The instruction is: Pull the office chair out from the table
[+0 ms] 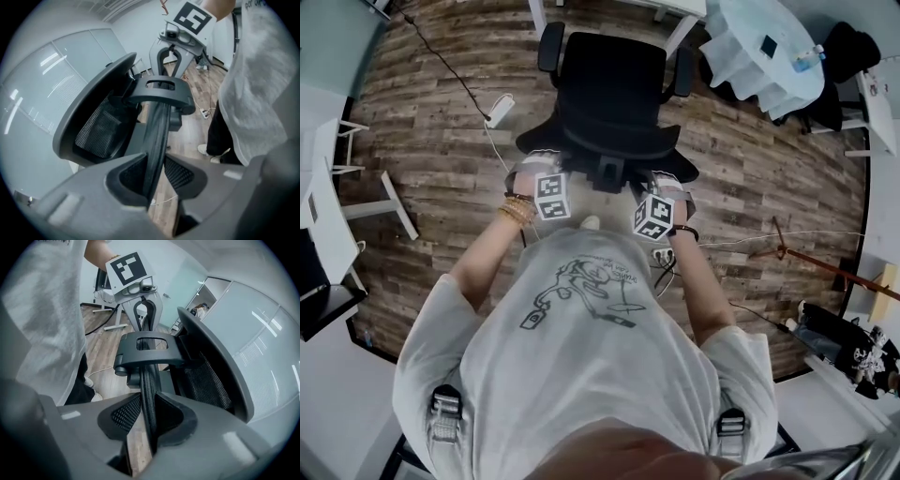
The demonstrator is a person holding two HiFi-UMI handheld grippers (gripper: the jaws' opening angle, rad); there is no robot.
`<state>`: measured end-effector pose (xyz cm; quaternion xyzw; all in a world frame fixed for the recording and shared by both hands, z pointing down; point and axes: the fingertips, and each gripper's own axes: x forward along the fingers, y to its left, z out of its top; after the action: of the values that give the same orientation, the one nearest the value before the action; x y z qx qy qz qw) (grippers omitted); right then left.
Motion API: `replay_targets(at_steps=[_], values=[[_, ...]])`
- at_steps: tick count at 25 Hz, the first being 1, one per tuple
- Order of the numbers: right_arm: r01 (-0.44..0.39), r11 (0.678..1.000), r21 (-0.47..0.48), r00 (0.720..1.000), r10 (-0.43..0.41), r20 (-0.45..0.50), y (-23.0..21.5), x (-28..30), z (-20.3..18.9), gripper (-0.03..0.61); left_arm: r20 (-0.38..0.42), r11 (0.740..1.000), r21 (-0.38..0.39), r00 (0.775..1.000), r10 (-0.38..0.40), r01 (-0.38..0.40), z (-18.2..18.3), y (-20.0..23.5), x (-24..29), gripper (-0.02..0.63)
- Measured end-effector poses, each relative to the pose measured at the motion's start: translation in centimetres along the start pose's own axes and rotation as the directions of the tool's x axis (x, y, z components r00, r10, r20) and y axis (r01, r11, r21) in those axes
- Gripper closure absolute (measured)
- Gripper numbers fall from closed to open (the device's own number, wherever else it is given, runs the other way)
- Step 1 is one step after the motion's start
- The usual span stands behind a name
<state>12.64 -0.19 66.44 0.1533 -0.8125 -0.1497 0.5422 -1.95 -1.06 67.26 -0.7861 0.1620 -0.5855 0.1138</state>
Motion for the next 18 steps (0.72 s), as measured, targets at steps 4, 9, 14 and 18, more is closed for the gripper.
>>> replay_targets(at_steps=[4,9,14,18], values=[[0.003,1.0,0.007,1.0,-0.003,0.004,2.3,-0.2,2.2,0.476,0.018,1.0,0.023,1.0,0.003,-0.003,-2.0,-1.5,-1.3,0.505],[0.028,0.999,0.019,1.0,-0.028,-0.005,4.5,-0.2,3.9,0.477,0.04,0.999,0.046,0.999,0.016,-0.018,-3.7,-2.8,-2.3,0.502],[0.042,0.998,0.037,0.998,-0.04,-0.042,6.2,-0.7,4.1,0.477,0.059,0.998,0.06,0.998,0.013,-0.017,-3.7,-4.3,-3.0,0.502],[0.042,0.998,0.04,0.997,-0.039,-0.071,8.5,-1.3,4.5,0.477,0.062,0.998,0.066,0.998,0.01,-0.014,-4.2,-6.5,-3.9,0.503]])
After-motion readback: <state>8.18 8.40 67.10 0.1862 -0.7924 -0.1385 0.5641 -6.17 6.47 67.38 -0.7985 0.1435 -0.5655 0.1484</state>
